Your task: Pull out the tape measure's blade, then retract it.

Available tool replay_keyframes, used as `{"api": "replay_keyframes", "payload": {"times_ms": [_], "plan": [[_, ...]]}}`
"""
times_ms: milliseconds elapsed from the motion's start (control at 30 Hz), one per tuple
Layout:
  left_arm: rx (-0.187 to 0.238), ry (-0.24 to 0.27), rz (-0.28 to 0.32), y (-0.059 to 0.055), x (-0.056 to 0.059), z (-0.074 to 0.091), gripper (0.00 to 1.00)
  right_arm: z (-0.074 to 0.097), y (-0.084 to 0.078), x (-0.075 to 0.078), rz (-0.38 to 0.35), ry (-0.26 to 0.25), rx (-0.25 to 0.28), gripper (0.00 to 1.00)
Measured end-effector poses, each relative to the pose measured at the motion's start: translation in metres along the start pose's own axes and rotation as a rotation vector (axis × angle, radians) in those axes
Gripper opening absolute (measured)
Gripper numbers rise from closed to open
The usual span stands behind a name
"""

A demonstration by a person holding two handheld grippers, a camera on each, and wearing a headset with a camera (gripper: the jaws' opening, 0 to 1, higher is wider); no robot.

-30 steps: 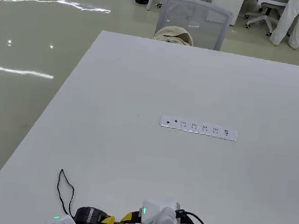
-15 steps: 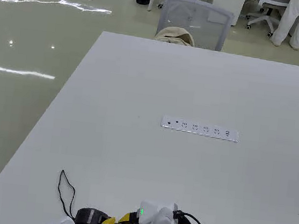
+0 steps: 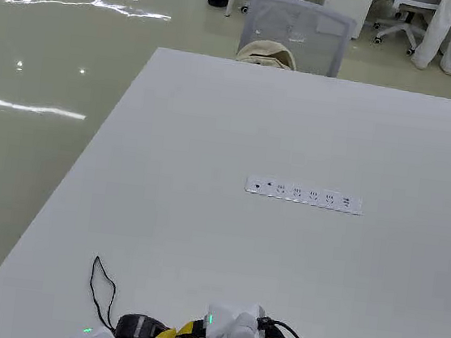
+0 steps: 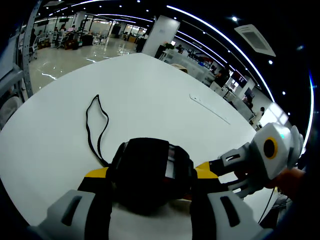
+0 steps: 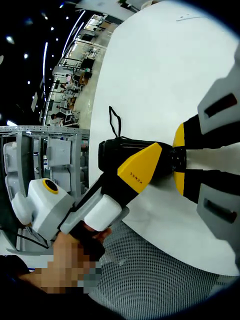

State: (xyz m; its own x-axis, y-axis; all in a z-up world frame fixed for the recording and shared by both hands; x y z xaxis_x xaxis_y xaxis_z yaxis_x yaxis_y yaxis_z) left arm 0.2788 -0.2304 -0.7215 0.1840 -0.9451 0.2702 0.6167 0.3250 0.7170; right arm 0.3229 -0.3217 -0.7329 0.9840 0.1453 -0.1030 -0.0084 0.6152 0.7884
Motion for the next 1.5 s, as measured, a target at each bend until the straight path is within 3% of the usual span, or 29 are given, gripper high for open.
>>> {"api": "replay_keyframes", "payload": {"times_ms": [700,1500], "plan": [[0.007,0.013,-0.041,-0.001,0.003,-0.001,0.61,-0.002,-0.006,-0.003,-0.072,-0.045,0.017,0.14],[-0.003,0.0,-0.074,-0.006,0.007,-0.002,0.63,-0.007,-0.014,-0.004,-0.078,-0.069,-0.004,0.16]]}}
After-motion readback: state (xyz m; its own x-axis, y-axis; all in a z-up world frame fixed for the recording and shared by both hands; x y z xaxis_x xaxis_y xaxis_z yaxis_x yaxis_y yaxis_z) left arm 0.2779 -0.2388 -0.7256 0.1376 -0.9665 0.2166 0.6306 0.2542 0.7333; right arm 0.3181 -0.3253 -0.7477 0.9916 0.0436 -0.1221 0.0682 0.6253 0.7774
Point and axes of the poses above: the centre of the closed fingertips' face, and the gripper's own axes: z roughly backward along the fingers, x roughly to its right, y roughly out of its top, the point moved 5 cm from there along z, roughly backward along the fingers, and after that the axes turned 8 degrees about -z, right-handed, at the moved point
